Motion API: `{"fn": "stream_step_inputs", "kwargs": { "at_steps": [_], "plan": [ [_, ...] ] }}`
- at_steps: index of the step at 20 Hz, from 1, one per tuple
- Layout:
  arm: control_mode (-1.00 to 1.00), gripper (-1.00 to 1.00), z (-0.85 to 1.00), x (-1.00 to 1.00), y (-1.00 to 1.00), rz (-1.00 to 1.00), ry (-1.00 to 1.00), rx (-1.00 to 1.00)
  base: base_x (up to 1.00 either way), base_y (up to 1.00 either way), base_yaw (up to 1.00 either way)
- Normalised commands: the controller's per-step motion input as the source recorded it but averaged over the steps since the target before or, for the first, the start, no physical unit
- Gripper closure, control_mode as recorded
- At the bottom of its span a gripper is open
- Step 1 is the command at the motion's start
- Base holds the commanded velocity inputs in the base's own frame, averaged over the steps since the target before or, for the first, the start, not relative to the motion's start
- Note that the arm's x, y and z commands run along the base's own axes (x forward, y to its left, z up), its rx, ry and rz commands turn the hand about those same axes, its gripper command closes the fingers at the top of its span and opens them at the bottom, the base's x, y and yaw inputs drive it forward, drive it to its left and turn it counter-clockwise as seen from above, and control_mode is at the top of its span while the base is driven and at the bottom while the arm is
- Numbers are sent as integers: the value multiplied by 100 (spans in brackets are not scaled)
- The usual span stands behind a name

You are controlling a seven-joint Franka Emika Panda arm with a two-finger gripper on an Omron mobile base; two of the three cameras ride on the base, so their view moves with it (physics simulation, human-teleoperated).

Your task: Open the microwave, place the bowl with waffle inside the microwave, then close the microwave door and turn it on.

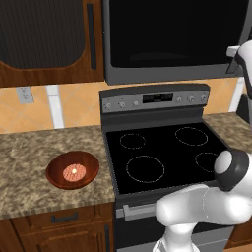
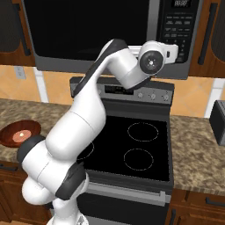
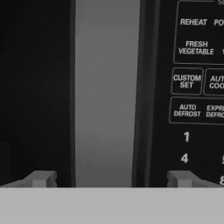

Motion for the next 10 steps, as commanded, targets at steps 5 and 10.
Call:
{"fn": "stream_step_inputs", "kwargs": {
  "at_steps": [5, 10],
  "plan": [
    [-100, -100, 0, 23, 0, 0, 0, 0, 0, 0, 0],
    [-100, -100, 0, 10, 0, 0, 0, 0, 0, 0, 0]
  ]
}}
